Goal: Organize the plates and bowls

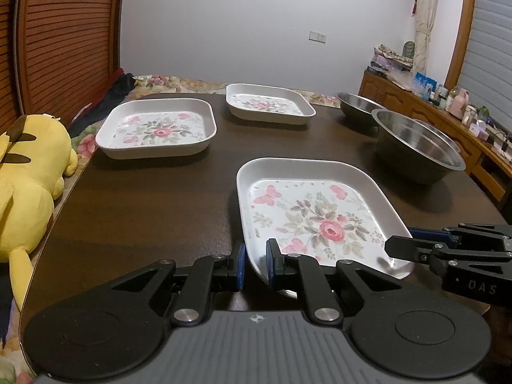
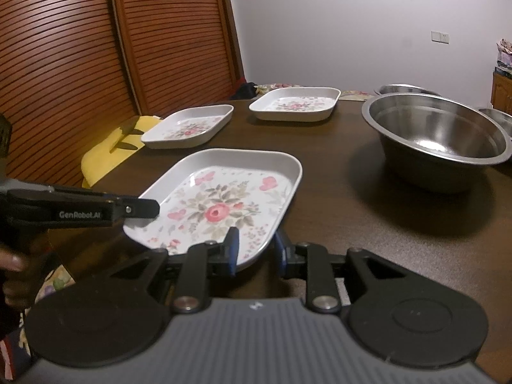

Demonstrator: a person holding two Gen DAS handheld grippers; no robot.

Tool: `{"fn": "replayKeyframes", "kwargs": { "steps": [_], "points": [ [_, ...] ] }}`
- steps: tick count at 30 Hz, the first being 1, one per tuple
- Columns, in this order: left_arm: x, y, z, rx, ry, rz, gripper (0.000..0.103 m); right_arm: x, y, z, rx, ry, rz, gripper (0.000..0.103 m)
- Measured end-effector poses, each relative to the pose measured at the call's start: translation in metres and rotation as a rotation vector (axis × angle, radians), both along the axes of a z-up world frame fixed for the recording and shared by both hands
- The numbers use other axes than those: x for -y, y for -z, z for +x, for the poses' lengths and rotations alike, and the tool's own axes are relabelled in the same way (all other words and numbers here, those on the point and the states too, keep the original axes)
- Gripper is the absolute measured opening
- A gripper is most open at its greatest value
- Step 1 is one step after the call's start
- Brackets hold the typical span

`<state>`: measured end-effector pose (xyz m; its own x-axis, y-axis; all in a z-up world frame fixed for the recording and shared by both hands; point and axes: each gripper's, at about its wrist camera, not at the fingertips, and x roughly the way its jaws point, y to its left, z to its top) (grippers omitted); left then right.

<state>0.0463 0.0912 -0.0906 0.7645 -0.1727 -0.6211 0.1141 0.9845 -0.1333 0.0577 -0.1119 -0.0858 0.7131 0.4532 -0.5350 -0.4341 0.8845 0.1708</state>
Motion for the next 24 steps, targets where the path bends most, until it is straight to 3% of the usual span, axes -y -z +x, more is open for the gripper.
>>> {"fn": "replayKeyframes", "kwargs": {
  "steps": [6, 9, 18, 24],
  "points": [
    [0.001, -0.002, 0.0, 0.008, -0.008, 0.002, 0.015, 0.002, 0.001, -0.001, 0.012, 0.015, 0.003, 0.027],
    [-0.002, -0.002, 0.0, 0.007, -0.016, -0.004, 0.015, 0.003, 0.001, -0.001, 0.014, 0.02, 0.004, 0.032],
    [-0.009, -0.017, 0.004, 0.045, -0.034, -0.009, 0.037, 0.016, -0.02, 0.006, 0.074, 0.056, 0.024, 0.037],
    [-0.018, -0.034, 0.015, 0.084, -0.032, 0.017, 0.038, 0.013, -0.046, 0.017, 0.124, 0.016, 0.033, 0.038]
  ]
}}
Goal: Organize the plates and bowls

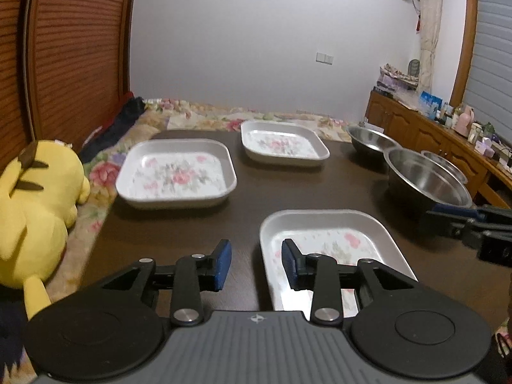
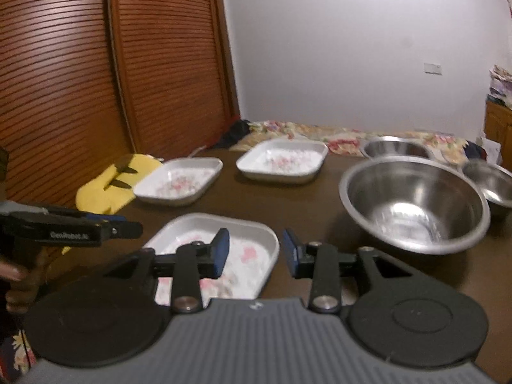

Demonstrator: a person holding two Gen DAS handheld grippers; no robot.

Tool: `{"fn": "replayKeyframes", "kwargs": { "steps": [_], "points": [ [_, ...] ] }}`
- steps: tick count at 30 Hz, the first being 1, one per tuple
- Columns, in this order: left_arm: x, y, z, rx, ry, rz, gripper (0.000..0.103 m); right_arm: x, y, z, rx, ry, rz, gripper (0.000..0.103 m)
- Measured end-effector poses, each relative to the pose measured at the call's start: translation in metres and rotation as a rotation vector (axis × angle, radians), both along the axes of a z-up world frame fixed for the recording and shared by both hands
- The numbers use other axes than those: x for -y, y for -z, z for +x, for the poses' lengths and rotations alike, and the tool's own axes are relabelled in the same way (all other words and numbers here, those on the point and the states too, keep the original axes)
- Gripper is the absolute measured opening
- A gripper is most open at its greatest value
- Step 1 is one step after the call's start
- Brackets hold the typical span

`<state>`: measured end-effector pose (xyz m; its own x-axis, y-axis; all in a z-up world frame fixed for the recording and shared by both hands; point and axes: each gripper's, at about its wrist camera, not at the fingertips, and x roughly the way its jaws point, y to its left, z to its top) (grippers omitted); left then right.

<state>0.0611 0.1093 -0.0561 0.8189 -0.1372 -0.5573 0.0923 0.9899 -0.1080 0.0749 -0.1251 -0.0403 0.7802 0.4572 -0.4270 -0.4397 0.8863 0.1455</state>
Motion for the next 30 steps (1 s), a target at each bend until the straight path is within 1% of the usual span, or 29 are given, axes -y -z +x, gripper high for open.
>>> {"fn": "replayKeyframes", "kwargs": {
  "steps": [8, 10, 14, 18, 25, 26, 28, 30],
  "points": [
    [-0.041, -0.008, 0.034, 0.019, -0.056, 0.018, 0.04, -0.039, -0.028, 0.041, -0.012, -0.128, -0.004, 0.039],
    [-0.053, -0.01, 0.043, 0.023, -0.072, 0.017, 0.044, -0.053, -0.031, 0.055, -0.03, -0.152, -0.003, 0.04],
    [-0.077, -0.008, 0.063, 0.022, -0.09, 0.02, 0.047, -0.076, -0.034, 0.078, -0.063, -0.182, -0.01, 0.042],
    [-0.097, -0.004, 0.085, 0.015, -0.097, 0.027, 0.047, -0.098, -0.032, 0.1, -0.079, -0.189, -0.041, 0.043],
    [-0.123, 0.008, 0.118, -0.005, -0.091, 0.018, 0.047, -0.123, -0.017, 0.137, -0.163, -0.188, -0.075, 0.043],
    [-0.127, 0.011, 0.121, -0.011, -0.087, 0.008, 0.046, -0.126, -0.014, 0.141, -0.177, -0.188, -0.077, 0.043],
    [-0.131, 0.016, 0.126, -0.02, -0.085, -0.008, 0.04, -0.132, -0.007, 0.15, -0.211, -0.187, -0.08, 0.043],
    [-0.135, 0.021, 0.131, -0.027, -0.087, -0.018, 0.036, -0.138, -0.002, 0.159, -0.245, -0.192, -0.081, 0.043]
  ]
}}
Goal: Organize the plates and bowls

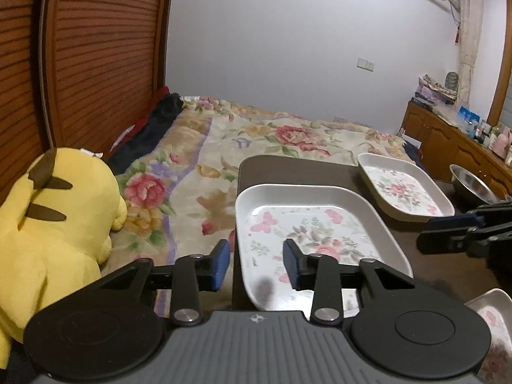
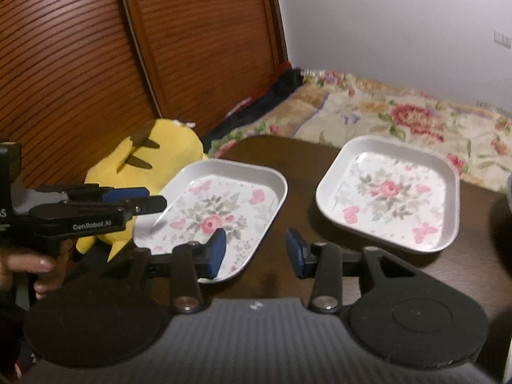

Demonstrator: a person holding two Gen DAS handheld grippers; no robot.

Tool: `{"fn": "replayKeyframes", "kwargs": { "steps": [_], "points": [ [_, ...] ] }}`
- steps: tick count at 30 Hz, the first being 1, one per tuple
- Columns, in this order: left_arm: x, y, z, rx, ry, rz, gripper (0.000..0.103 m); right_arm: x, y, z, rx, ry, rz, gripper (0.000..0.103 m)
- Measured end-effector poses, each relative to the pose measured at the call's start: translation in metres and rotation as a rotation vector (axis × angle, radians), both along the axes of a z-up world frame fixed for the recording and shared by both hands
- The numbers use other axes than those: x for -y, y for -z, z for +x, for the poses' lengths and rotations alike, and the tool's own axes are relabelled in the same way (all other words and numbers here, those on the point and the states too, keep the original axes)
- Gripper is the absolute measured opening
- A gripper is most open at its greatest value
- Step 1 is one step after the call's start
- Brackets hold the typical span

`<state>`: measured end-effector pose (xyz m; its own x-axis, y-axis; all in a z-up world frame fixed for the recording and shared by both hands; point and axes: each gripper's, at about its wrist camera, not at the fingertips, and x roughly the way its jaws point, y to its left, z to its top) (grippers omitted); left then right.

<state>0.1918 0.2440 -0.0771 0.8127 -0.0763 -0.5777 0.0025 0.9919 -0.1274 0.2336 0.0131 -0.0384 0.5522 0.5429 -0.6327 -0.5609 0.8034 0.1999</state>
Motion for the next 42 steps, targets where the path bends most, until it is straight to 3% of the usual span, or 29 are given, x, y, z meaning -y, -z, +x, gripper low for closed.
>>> {"fn": "replayKeyframes", "kwargs": {
  "steps": [4, 11, 18, 31, 42],
  "points": [
    [-0.004, 0.006, 0.005, -0.007, 0.001, -0.014, 0.028, -0.008, 0.008, 0.008, -0.031, -0.004, -0.006, 0.04],
    [-0.007, 0.01, 0.008, 0.0, 0.016, -0.037, 0.026, -0.017, 0.014, 0.013, -0.055, -0.019, -0.026, 0.031],
    [-0.007, 0.012, 0.007, 0.003, 0.018, -0.046, 0.017, -0.02, 0.019, 0.017, -0.07, -0.017, -0.039, 0.021],
    [-0.006, 0.013, 0.003, 0.0, -0.003, -0.03, 0.008, -0.02, 0.021, 0.021, -0.076, -0.042, -0.054, 0.015],
    [0.008, -0.016, -0.01, 0.041, 0.016, -0.015, 0.008, -0.003, 0.005, 0.009, -0.084, -0.024, -0.018, 0.015]
  ]
}}
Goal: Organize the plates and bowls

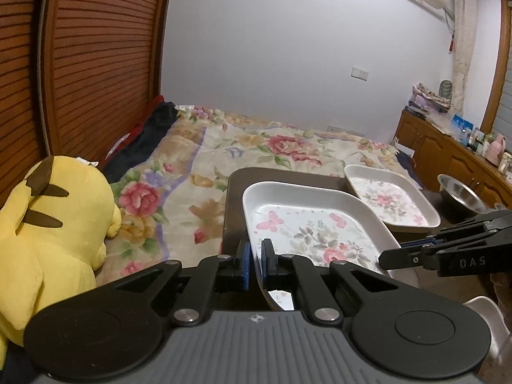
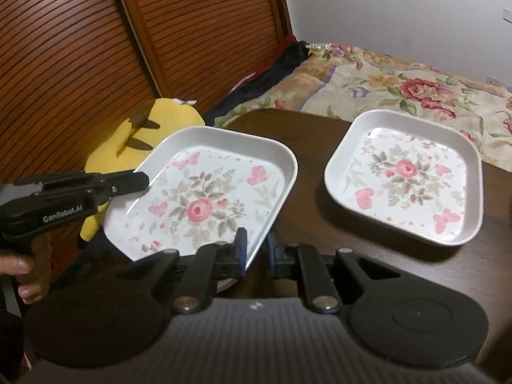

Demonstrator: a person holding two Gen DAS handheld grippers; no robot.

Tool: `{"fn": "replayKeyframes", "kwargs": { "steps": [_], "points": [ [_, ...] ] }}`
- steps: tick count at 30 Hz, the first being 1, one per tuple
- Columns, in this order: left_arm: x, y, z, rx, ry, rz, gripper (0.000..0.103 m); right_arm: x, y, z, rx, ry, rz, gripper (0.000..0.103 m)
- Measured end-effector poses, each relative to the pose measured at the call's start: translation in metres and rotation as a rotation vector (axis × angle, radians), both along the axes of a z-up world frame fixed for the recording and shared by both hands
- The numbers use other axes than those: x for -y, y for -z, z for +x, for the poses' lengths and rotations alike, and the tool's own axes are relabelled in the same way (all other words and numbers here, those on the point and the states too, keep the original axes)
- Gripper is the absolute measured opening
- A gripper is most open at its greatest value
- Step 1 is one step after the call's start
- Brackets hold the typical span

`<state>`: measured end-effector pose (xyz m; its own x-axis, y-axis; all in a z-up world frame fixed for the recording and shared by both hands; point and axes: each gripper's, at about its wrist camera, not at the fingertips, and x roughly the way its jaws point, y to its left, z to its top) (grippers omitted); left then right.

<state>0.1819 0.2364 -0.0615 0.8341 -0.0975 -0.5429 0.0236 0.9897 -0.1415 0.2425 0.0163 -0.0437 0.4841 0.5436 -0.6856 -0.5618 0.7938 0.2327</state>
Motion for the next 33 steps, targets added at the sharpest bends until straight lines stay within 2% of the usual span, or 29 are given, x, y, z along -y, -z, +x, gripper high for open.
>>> {"fn": "replayKeyframes", "kwargs": {
  "steps": [10, 18, 23, 33],
  "points": [
    [0.03, -0.023, -0.015, 0.037, 0.044, 0.012, 0.009, 0.033, -0.025, -0.019, 0.053, 0.037, 0.019, 0.015],
    [0.058, -0.038, -0.029, 0.061, 0.096, 0.014, 0.01, 0.068, -0.034, -0.035, 0.063, 0.082, 0.049, 0.015],
    [0.075, -0.049, -0.039, 0.076, 0.125, 0.05, 0.01, 0.084, -0.042, -0.048, 0.074, 0.096, 0.065, 0.015],
    [0.1, -0.059, -0.063, 0.08, 0.154, 0.067, 0.011, 0.111, -0.052, -0.072, 0.098, 0.111, 0.076, 0.015]
  ]
}}
